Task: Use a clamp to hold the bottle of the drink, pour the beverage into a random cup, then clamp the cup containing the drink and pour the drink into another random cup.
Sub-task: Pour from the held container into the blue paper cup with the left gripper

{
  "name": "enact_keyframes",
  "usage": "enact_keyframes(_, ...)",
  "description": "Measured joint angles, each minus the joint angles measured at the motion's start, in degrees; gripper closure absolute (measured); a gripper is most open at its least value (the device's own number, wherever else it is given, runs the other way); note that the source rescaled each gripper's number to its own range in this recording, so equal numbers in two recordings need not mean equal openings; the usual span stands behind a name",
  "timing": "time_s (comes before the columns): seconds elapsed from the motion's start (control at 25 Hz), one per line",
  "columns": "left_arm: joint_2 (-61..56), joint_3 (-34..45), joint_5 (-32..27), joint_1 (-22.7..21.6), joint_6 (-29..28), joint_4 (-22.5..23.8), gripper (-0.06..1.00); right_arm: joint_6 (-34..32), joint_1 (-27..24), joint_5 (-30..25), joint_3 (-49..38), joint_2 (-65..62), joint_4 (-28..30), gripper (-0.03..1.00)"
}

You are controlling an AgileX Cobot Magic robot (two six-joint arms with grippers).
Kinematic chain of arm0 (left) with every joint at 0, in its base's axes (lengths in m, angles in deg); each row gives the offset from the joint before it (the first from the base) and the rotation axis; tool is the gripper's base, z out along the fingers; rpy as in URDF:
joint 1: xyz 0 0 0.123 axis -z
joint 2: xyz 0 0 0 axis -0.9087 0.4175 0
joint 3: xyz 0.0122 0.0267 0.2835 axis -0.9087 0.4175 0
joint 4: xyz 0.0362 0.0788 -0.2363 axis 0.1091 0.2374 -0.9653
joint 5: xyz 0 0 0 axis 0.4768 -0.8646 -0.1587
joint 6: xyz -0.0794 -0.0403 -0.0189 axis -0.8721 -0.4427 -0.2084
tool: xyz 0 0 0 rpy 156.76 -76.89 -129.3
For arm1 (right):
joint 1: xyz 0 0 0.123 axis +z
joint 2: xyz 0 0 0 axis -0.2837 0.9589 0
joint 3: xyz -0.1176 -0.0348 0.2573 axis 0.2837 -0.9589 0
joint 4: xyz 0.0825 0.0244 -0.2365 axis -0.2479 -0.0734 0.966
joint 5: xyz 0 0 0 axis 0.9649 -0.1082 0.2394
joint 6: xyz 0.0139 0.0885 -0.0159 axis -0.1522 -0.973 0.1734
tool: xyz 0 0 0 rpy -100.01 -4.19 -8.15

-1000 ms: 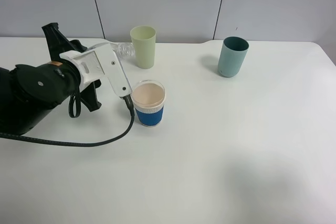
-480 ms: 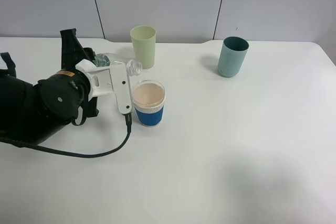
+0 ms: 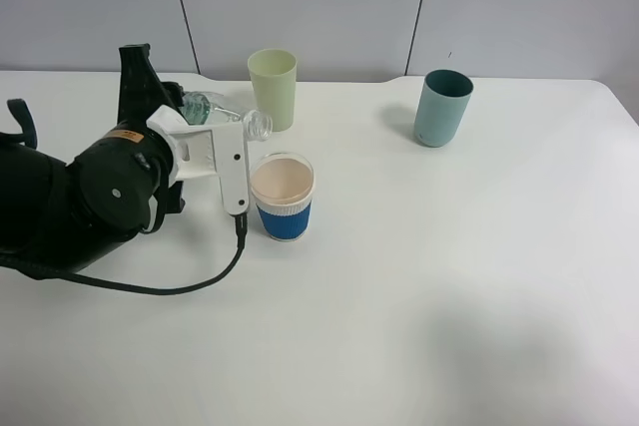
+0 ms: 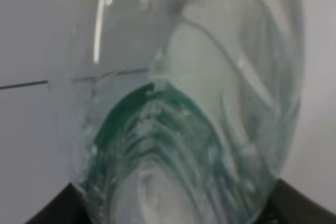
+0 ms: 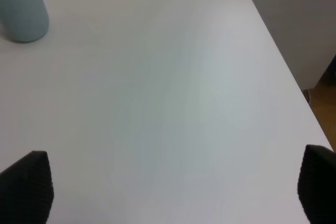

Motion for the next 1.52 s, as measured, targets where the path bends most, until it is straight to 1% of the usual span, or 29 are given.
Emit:
enact_keyframes(0.32, 0.0, 0.0, 0.9, 0.0, 3.9, 1.1, 0.94, 0.0, 0.0, 0.0, 0.0, 0.0, 0.0, 0.17)
enact_keyframes(0.56, 0.0, 0.0, 2.4, 0.0, 4.2, 1.4, 0.94, 0.0, 0.0, 0.0, 0.0, 0.0, 0.0, 0.17)
enact_keyframes(0.92, 0.0, 0.0, 3.0, 0.0, 4.2, 4.8, 0.94, 0.0, 0.0, 0.0, 0.0, 0.0, 0.0, 0.17)
enact_keyframes(1.32, 0.0, 0.0, 5.6, 0.0, 5.1, 6.9, 0.94, 0.0, 0.0, 0.0, 0.0, 0.0, 0.0, 0.17)
enact_keyframes(1.52, 0.0, 0.0, 6.0, 0.0, 5.3, 7.1, 0.94, 0.0, 0.0, 0.0, 0.0, 0.0, 0.0, 0.17)
